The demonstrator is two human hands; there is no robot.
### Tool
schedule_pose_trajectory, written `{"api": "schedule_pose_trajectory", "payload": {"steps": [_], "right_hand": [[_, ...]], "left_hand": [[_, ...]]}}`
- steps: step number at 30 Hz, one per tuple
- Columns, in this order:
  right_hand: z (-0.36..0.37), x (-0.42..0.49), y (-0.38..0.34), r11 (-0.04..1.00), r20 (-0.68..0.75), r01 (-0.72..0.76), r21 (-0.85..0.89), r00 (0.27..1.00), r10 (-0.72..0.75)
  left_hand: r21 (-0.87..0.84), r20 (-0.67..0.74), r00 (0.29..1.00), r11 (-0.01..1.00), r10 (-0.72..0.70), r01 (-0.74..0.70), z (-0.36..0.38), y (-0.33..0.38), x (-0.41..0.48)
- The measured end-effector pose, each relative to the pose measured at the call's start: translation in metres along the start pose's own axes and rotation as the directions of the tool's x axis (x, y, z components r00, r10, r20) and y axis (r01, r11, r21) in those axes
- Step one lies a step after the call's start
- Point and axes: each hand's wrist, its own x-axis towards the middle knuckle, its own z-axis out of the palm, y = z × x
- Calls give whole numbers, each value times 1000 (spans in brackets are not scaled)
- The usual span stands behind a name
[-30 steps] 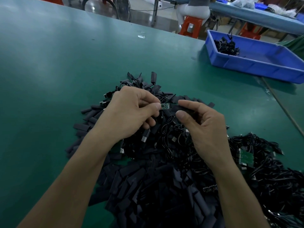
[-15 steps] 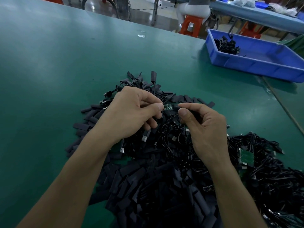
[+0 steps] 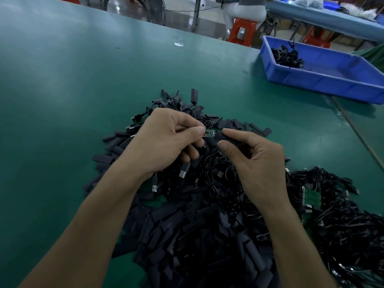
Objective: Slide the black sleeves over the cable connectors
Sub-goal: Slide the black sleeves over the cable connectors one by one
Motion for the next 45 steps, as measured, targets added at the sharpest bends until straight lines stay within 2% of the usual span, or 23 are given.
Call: {"api": "schedule_pose_trajectory", "payload": {"steps": [9, 17, 25, 35, 38, 42, 45], "right_hand": [[0, 2, -1, 996, -16, 21, 92, 1000, -20], [-1, 2, 0, 993, -3, 86, 86, 996, -86], [-2, 3, 0, 983, -34, 61, 173, 998, -56], [-6, 2, -1, 948, 77, 6, 319, 997, -32], [-7, 3, -2, 955, 95, -1, 296, 995, -29], [-7, 3, -2, 981, 47, 17, 193, 999, -26], [-9, 2, -2, 993, 62, 61, 106, 996, -68]], "left_hand": [[-86, 72, 996, 995, -49, 55, -5, 3, -1], [-100, 76, 995, 992, -63, 71, -6, 2, -1], [-188, 104, 991, 977, -79, 97, -4, 5, -2], [-165, 55, 997, 984, -62, 70, -3, 3, -1], [-153, 64, 997, 986, -51, 60, -5, 3, 0], [-134, 76, 996, 990, -43, 53, -5, 3, -1], [-110, 68, 997, 993, -38, 45, -5, 2, -1]]}}
